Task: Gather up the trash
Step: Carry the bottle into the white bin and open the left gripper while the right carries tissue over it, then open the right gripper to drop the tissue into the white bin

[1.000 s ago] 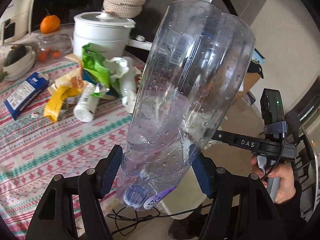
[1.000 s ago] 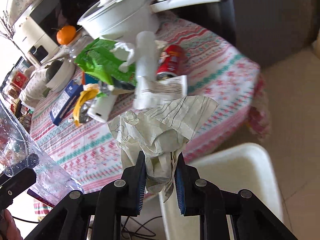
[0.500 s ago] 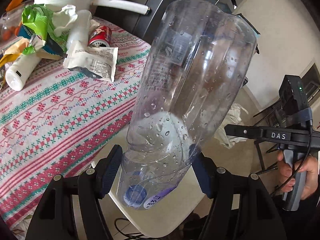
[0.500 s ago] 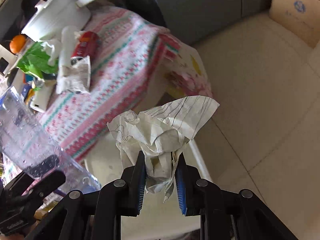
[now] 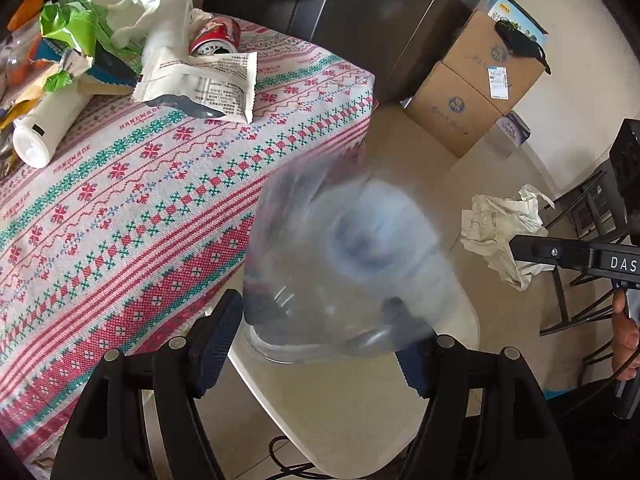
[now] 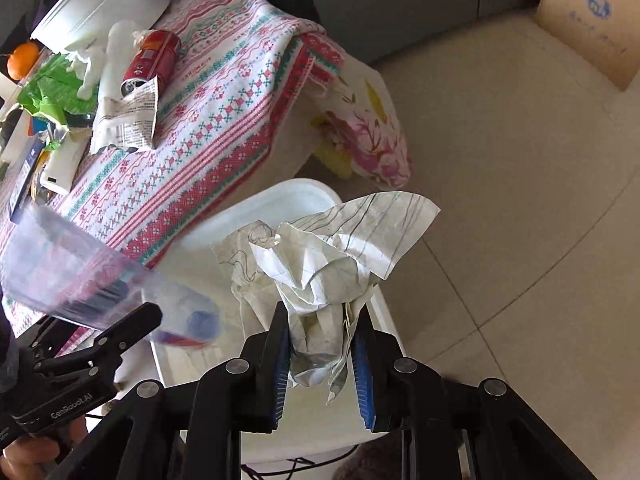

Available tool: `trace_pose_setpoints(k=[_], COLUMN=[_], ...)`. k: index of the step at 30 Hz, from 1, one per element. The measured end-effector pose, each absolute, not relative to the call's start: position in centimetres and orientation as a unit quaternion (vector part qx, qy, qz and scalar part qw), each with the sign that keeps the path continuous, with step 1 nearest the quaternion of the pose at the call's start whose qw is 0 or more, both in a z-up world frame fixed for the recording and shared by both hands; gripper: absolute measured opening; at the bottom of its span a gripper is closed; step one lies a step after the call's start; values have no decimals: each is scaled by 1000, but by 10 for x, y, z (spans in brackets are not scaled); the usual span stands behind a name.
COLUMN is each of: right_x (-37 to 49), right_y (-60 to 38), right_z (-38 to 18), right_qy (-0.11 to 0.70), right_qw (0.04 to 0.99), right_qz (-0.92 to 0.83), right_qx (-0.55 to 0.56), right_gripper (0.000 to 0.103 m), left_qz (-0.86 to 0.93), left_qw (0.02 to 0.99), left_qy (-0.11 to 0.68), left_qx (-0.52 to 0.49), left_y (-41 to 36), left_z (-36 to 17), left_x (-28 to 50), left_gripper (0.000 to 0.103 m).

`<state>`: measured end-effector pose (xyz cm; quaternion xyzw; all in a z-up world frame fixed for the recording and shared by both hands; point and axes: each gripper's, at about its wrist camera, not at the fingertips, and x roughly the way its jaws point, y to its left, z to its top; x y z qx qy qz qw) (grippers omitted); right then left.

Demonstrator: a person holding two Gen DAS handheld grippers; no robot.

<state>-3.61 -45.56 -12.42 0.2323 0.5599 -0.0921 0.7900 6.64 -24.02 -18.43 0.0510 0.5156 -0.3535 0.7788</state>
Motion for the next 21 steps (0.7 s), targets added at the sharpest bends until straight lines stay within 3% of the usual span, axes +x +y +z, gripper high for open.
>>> trace_pose_setpoints(k=[21], right_x=[-15], right_y=[-424], right_z=[-130], right_qy=[588], right_qw=[780], right_qz=[-75], right_qx=[200], right_gripper=[31], left_qz=[-293], left_qw=[838], left_qy=[456], left_qx=[62], left_y=[-150], left_z=[-123], left_x=[65], left_gripper=[79])
